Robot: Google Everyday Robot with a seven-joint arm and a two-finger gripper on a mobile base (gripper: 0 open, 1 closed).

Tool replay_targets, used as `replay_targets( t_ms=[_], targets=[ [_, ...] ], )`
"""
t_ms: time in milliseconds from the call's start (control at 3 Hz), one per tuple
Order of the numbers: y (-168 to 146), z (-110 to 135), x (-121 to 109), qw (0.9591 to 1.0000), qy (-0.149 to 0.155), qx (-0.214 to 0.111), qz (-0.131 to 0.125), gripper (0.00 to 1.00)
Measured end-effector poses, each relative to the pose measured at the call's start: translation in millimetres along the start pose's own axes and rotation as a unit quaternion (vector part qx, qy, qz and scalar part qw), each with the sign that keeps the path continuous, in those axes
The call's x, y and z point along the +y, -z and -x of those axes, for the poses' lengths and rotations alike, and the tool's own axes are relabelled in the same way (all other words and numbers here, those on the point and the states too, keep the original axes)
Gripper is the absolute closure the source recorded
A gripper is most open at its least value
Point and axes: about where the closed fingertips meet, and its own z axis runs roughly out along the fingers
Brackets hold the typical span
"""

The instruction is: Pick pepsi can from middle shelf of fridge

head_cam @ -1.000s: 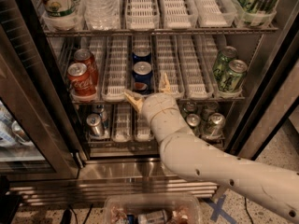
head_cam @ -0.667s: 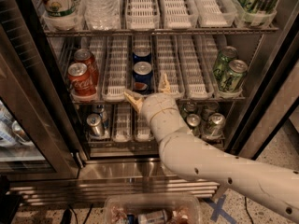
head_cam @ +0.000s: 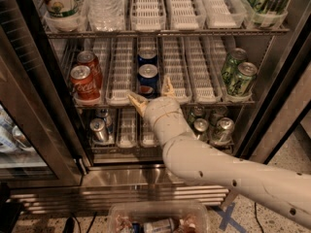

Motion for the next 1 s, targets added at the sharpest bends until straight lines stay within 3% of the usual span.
replay_targets(
  t_ms=[667,1000],
  targets=[
    [-20.4,-3.2,-5.6,0.9999,0.0,0.003,-0.01,0.24],
    [-25.7,-2.5,-5.8,0.9999,0.0,0.003,-0.01,0.43]
  ],
)
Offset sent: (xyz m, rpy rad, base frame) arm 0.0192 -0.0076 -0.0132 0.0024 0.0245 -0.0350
